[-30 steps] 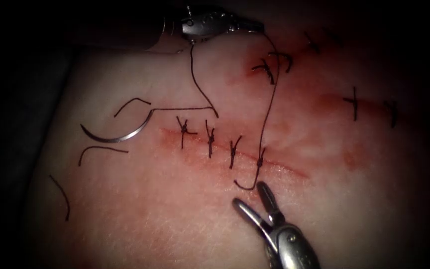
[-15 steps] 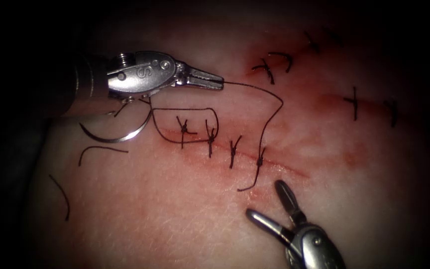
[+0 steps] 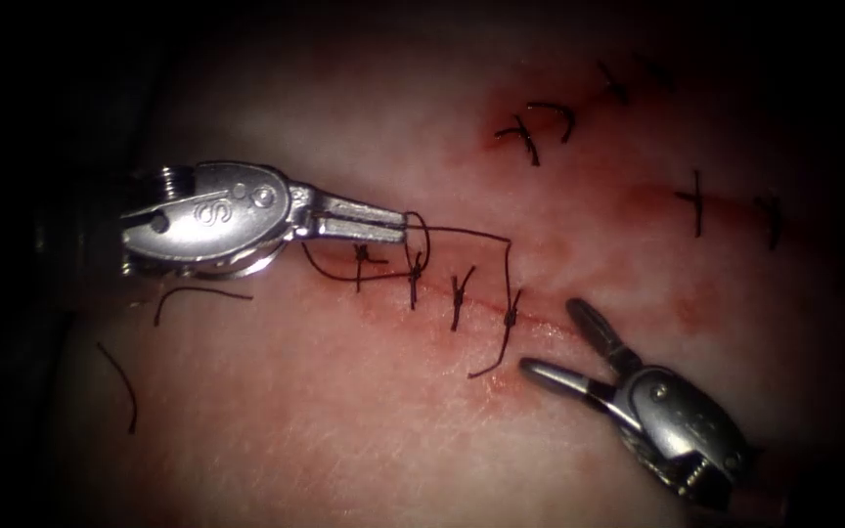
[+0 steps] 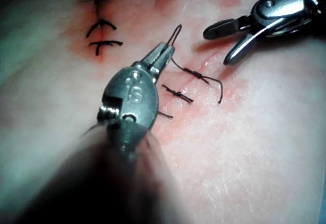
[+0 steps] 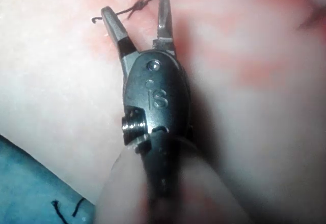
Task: Wound Closure
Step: Cut the suture.
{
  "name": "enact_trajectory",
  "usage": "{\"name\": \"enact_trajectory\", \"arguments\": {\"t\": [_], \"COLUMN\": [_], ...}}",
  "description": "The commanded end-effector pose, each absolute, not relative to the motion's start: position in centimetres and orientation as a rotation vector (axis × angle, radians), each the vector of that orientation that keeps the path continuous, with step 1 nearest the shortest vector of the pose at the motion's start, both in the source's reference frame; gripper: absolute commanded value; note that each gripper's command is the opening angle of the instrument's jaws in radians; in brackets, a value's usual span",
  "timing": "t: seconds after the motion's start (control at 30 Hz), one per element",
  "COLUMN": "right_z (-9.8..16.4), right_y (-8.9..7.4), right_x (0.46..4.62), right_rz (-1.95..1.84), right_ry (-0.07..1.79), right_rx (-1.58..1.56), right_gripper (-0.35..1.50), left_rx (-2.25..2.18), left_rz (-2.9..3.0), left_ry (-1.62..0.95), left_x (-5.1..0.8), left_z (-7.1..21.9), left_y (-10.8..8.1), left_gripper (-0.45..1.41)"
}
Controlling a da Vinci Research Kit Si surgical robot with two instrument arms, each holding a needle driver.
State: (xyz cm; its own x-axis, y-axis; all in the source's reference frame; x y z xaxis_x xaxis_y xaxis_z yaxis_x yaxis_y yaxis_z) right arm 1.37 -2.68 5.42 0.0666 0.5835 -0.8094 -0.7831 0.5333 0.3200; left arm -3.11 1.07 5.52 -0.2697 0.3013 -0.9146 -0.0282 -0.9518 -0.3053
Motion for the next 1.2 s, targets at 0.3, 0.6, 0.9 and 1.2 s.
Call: {"name": "enact_trajectory", "arguments": {"t": [0.3,0.6,0.9,1.2], "right_z": [5.59,5.7,5.83,5.96], "right_y": [-2.52,-2.39,-2.34,-2.25], "right_x": [1.67,1.83,2.06,2.16], "right_rz": [0.977,0.934,0.842,0.763], "right_ry": [1.033,0.991,0.968,0.962], "right_rx": [-0.261,-0.285,-0.321,-0.352], "right_gripper": [1.16,1.18,1.16,1.16], "left_rx": [-1.762,-1.774,-1.778,-1.79], "left_rz": [2.332,2.341,2.346,2.358], "left_ry": [-0.326,-0.315,-0.307,-0.293], "left_x": [-3.16,-3.19,-3.24,-3.27], "left_z": [5.38,5.2,5.12,4.99], "left_y": [1.0,0.91,0.81,0.71], "left_gripper": [-0.45,-0.45,-0.45,-0.45]}}
